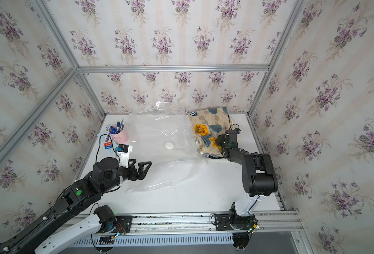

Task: Take the blanket out of the vacuum bag
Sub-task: Move the blanket to the center of the board, then reset both arms

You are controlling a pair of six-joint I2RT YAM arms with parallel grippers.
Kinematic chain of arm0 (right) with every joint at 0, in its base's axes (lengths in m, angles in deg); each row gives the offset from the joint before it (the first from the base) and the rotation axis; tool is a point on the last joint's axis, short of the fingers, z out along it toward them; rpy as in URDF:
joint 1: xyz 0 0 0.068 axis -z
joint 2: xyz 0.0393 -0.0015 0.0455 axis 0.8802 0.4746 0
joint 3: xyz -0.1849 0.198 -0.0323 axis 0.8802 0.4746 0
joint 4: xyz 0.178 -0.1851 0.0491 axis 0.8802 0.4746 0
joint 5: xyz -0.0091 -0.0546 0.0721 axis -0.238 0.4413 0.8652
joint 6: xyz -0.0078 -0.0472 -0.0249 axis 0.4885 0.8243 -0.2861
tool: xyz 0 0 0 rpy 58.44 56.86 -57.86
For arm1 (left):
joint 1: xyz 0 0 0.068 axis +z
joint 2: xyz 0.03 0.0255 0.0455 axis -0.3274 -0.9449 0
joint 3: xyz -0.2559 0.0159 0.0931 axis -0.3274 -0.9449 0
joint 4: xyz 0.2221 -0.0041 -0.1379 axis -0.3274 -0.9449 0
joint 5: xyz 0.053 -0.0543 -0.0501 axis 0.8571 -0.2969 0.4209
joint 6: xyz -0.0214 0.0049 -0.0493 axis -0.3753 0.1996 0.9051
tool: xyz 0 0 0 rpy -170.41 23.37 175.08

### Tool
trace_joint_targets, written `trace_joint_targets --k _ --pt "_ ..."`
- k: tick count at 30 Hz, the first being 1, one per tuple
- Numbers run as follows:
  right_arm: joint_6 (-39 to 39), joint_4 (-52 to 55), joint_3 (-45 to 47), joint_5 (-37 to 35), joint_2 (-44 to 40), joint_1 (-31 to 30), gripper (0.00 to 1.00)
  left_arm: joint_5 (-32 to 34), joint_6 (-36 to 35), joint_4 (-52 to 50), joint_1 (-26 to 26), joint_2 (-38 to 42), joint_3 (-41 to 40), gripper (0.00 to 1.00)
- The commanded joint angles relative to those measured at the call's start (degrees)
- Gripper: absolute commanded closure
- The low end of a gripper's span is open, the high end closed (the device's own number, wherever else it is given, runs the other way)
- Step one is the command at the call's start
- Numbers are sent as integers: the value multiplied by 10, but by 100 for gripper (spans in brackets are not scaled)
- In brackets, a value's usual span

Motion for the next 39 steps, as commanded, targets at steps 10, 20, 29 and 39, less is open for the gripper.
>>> trace_joint_targets --k 10,20,29,39 --pt "-45 35 -21 125 -27 -3 49 36 -4 -59 0 -22 59 0" --pt "68 152 -7 127 -251 23 34 220 12 -157 0 -44 121 0" --pt "154 154 126 -47 -533 -67 0 381 -62 -29 0 -77 114 0" --pt "384 -158 347 -102 -532 -66 0 276 -296 500 171 -113 -208 0"
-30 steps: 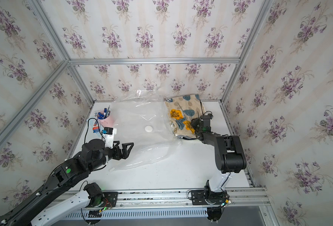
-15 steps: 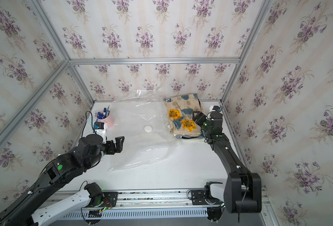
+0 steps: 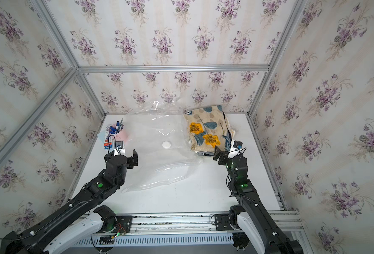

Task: Take the blanket out of the vacuum bag
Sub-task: Reset both arms

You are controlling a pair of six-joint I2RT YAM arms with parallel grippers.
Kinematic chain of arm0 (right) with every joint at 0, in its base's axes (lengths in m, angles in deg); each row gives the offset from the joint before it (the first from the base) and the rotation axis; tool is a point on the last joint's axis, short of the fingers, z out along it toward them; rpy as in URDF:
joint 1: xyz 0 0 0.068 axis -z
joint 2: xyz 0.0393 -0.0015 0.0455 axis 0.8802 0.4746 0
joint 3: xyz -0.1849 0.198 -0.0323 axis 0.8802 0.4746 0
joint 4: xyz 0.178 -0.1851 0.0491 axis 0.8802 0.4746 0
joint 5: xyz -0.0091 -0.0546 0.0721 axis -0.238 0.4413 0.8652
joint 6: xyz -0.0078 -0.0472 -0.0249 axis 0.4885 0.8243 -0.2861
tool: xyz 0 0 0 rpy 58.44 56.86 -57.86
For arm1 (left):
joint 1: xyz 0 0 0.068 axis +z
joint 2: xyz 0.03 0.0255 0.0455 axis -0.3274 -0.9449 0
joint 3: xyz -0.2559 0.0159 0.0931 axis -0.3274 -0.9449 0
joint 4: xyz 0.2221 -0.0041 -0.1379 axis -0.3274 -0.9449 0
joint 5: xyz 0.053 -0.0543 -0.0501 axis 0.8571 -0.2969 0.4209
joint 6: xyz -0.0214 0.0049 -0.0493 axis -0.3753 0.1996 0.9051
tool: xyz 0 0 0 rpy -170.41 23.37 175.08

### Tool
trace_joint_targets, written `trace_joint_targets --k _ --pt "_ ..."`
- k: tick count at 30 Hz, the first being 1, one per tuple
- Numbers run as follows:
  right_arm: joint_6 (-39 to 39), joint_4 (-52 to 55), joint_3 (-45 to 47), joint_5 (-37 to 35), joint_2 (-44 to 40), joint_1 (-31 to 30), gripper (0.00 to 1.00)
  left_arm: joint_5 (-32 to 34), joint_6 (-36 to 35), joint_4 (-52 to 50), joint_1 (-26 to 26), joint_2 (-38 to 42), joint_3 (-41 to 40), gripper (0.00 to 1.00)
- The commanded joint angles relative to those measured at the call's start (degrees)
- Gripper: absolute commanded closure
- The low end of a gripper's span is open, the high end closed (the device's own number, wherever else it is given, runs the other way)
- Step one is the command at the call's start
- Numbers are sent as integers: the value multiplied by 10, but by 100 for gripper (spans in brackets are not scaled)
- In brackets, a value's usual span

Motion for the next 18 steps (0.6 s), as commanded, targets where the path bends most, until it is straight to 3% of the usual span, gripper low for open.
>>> trace_joint_targets --k 1,4,9,12,14,18 --pt "74 -186 48 -48 18 0 0 -73 -75 204 62 -33 -39 0" --pt "103 -290 100 -59 32 0 0 -92 -88 222 105 -90 -55 0" --pt "140 -415 137 -79 118 4 0 -141 -57 380 170 -192 -104 0" --pt "167 -512 148 -33 217 6 0 -174 -61 378 189 -217 -86 0" --pt "167 -651 164 -22 304 7 0 -200 -56 381 207 -228 -80 0" --pt "156 -788 168 -73 416 9 0 -241 -39 477 242 -281 -103 0"
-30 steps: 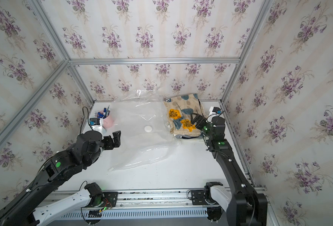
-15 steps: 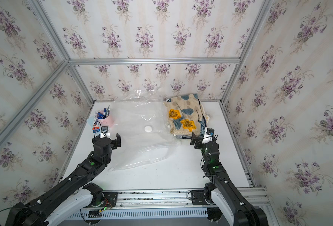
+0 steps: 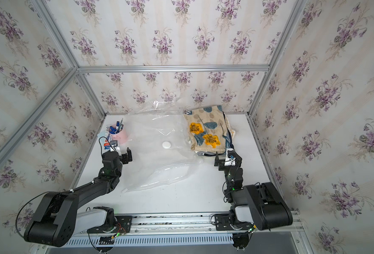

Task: Take the blanket out of the vacuum bag
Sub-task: Reset both arms

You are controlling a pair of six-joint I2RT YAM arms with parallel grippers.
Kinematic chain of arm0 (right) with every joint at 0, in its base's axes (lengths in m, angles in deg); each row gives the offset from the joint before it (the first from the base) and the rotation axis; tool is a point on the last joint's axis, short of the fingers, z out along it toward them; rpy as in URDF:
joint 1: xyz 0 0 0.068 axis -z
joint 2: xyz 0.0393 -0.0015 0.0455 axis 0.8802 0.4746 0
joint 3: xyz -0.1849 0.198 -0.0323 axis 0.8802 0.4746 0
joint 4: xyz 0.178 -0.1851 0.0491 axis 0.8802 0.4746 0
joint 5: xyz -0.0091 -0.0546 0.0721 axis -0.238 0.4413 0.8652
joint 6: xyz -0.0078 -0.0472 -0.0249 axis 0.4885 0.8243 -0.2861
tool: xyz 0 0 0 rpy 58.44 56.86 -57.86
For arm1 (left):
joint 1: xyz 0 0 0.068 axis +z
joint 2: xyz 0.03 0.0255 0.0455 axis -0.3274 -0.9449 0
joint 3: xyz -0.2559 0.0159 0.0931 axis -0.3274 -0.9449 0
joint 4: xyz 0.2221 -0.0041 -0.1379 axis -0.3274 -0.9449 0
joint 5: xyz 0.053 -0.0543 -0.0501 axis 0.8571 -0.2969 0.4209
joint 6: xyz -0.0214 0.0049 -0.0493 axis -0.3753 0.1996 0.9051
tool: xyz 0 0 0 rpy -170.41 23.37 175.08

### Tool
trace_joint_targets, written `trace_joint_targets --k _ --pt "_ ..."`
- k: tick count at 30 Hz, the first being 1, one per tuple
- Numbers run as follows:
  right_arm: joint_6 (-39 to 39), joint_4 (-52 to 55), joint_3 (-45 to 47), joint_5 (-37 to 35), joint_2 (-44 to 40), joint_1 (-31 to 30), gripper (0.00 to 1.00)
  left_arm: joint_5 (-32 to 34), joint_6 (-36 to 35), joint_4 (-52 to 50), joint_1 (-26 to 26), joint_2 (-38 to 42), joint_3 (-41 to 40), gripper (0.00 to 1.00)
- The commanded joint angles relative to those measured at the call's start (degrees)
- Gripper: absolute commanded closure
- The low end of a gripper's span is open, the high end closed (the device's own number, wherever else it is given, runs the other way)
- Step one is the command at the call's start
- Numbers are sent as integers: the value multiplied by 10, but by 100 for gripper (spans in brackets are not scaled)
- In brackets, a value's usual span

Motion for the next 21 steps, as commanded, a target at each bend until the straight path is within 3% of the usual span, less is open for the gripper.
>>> trace_joint_targets --k 1,5,7,9,11,15,16,21 --pt "3 -214 27 -33 66 1 0 -58 12 130 20 -50 -18 0" --pt "10 -213 5 -29 106 1 0 -73 5 149 21 -106 -4 0" --pt "-7 -195 0 -62 98 3 0 -78 13 69 22 -93 26 0" --pt "-15 -177 -8 -63 96 10 0 -89 3 65 24 -114 45 0" --pt "-23 -117 -29 -58 80 16 0 -95 4 -7 25 -121 85 0" --pt "-35 96 -124 57 62 55 0 -115 9 -5 35 -120 83 0" --pt "-56 105 -129 91 64 80 0 -115 9 -9 35 -119 85 0" --pt "-55 88 -123 95 66 85 0 -114 8 -8 35 -119 85 0"
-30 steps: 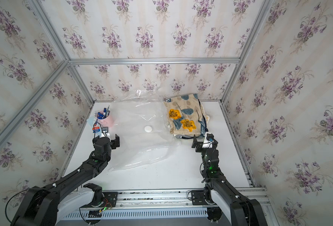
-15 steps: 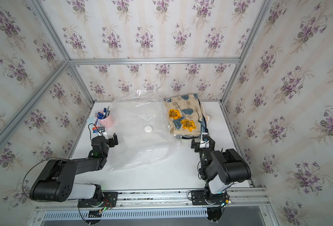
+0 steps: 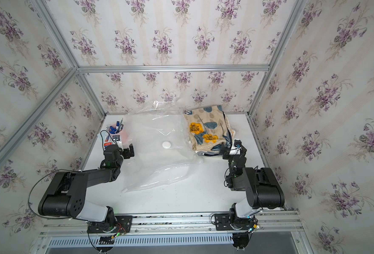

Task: Take the blanket out of the vacuum bag
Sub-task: Reset both arms

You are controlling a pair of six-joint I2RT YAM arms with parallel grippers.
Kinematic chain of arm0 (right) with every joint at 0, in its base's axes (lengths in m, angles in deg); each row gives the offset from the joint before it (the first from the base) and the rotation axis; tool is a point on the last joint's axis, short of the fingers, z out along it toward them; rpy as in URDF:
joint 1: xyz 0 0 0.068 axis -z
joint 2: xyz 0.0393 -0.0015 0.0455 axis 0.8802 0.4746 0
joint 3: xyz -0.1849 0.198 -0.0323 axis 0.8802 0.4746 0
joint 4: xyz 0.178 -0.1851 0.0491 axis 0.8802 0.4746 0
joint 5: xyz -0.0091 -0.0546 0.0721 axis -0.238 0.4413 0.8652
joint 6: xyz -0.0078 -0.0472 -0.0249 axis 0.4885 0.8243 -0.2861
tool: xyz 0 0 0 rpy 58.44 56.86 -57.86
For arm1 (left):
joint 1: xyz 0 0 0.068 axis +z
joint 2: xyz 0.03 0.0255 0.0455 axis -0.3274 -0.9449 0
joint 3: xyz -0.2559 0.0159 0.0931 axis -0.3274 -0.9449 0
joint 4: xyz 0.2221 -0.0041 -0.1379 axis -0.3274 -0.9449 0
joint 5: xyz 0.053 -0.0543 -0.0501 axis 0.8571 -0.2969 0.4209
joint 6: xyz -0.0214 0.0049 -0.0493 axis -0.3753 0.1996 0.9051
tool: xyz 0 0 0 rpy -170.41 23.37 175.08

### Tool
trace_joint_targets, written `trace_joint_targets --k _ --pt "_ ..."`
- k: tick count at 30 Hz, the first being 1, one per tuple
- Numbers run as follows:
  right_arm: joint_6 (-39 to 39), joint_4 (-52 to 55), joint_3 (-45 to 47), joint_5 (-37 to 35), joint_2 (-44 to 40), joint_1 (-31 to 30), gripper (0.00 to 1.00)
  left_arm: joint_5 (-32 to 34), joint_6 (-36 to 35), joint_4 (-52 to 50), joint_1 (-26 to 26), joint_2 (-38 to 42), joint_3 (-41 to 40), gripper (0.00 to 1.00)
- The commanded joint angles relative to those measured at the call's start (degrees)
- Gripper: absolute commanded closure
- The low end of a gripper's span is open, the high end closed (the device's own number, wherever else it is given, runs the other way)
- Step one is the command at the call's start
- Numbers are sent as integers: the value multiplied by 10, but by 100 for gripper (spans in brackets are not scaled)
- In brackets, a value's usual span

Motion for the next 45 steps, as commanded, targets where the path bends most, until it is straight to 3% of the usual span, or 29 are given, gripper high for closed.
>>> trace_joint_targets --k 1,36,39,45 --pt "-10 22 -1 32 -2 1 0 -5 0 -6 0 1 2 0" --pt "7 9 6 13 -2 -19 0 -5 0 -6 0 1 3 0" --pt "7 8 5 12 -2 -19 0 -44 -16 -10 1 -4 7 0" --pt "7 9 6 12 -2 -19 0 -46 -15 -14 3 -1 8 0"
